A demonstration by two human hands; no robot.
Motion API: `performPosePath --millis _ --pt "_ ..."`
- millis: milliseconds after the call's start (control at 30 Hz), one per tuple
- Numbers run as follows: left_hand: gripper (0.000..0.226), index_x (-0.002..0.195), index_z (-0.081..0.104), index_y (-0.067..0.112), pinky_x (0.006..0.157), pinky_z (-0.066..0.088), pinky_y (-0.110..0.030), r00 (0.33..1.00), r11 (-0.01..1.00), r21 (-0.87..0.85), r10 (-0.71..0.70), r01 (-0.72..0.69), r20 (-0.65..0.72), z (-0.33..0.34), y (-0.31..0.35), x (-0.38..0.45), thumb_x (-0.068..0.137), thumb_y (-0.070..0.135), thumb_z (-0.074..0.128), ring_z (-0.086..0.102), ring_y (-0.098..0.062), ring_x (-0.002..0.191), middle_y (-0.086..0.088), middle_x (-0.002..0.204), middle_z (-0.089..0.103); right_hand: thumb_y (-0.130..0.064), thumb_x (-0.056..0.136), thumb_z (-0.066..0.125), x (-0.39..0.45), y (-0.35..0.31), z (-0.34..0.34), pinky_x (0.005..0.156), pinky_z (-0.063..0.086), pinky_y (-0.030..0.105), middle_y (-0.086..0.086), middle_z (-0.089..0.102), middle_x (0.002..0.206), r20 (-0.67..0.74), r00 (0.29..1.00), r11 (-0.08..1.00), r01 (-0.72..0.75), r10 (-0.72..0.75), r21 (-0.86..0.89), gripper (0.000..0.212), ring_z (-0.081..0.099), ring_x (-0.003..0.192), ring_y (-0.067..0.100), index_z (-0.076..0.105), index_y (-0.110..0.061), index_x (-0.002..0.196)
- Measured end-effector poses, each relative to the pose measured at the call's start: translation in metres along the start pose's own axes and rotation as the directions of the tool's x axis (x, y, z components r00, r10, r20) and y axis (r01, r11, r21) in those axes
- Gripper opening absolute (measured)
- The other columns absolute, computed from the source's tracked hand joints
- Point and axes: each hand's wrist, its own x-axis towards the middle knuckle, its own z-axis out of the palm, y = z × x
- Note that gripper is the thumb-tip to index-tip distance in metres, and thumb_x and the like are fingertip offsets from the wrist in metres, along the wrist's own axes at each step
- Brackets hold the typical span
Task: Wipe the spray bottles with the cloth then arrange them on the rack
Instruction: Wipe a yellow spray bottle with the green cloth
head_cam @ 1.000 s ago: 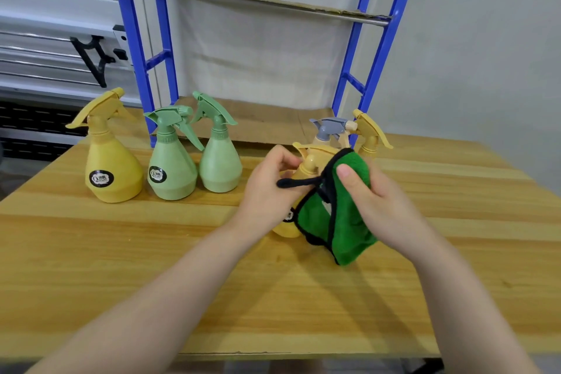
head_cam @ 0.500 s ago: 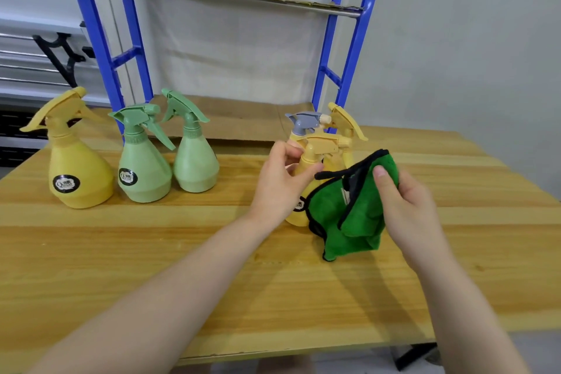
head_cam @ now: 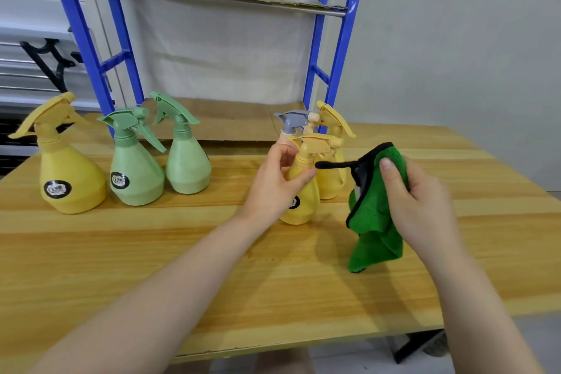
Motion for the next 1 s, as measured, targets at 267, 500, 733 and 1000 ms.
performPosePath --millis 267,500,733,1000 --pt "0.037 0.113 0.051 0.027 0.092 0.043 -0.015 0.998 0.993 0.103 0.055 -0.054 -0.004 -0.039 -0.001 -0.02 0.084 0.029 0.074 0.054 0.006 0.107 0.017 0.112 0.058 -0.035 0.1 0.05 -0.008 -0.016 0.003 0.056 0.04 0.024 -0.014 0.053 0.057 0.12 0.986 0.94 -0.144 0.112 0.311 0.035 0.049 0.058 0.007 0.057 -0.016 0.071" --pt "0.018 0.097 0.059 0.03 0.083 0.051 -0.029 0.964 0.992 0.109 0.082 -0.056 -0.254 -0.122 -0.007 -0.051 0.09 0.015 0.066 0.061 -0.005 0.091 0.013 0.094 0.064 -0.035 0.1 0.051 -0.028 -0.053 0.04 0.072 0.046 0.036 0.017 0.065 0.084 0.319 0.944 0.874 -0.22 0.08 0.432 0.036 0.06 0.076 0.021 0.063 -0.002 0.094" --pt "0.007 0.094 0.062 0.024 0.07 0.044 -0.015 0.859 0.995 0.084 -0.001 0.052 -0.512 -0.209 -0.015 -0.073 0.094 0.017 0.061 0.055 -0.004 0.077 0.009 0.086 0.062 -0.031 0.1 0.053 -0.039 -0.09 0.095 0.074 0.051 0.023 -0.007 0.075 0.09 0.481 0.872 0.79 -0.355 0.087 0.5 0.022 0.069 0.085 0.008 0.072 -0.02 0.098" --pt "0.055 0.132 0.047 0.021 0.106 0.041 -0.042 0.703 0.923 0.083 -0.224 0.375 -0.675 -0.284 -0.061 -0.063 0.087 0.045 0.065 0.046 -0.016 0.124 0.005 0.132 0.051 -0.026 0.088 0.068 -0.046 -0.116 0.139 0.088 0.054 0.038 0.005 0.075 0.107 0.635 0.757 0.515 -0.611 0.155 0.602 0.035 0.071 0.101 0.019 0.064 -0.008 0.118"
